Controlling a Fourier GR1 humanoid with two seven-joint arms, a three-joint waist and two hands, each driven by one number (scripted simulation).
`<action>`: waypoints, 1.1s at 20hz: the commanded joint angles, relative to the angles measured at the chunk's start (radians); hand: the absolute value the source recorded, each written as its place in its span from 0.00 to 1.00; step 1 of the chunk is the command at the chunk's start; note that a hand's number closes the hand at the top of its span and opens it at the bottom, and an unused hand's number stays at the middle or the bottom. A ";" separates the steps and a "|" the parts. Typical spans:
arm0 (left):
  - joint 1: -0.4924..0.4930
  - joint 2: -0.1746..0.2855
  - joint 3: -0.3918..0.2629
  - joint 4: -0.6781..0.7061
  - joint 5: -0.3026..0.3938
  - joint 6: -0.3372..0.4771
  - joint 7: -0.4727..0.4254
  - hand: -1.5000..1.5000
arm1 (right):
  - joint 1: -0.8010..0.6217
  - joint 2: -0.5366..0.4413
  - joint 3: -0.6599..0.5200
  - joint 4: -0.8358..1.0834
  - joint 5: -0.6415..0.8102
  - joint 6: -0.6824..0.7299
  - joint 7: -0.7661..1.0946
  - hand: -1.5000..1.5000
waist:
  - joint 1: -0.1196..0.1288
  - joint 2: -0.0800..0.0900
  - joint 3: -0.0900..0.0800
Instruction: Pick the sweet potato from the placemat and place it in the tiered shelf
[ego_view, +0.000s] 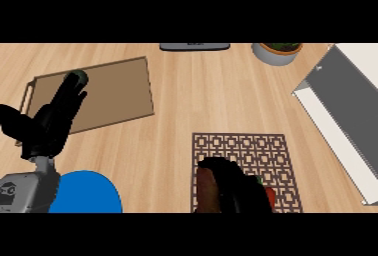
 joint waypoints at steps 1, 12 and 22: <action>0.042 -0.006 -0.010 -0.019 -0.010 -0.008 -0.032 0.50 | -0.006 0.024 0.048 -0.273 0.030 0.028 0.165 1.00 | 0.008 -0.002 -0.001; -0.002 0.019 0.018 -0.002 0.006 -0.042 -0.007 0.50 | -0.265 0.025 -0.310 -0.571 0.008 0.506 0.332 1.00 | 0.026 0.009 0.000; -0.026 0.019 0.034 0.038 -0.005 -0.032 -0.008 0.50 | -0.328 0.024 -0.822 -0.551 -0.193 0.645 0.167 1.00 | 0.011 0.009 0.002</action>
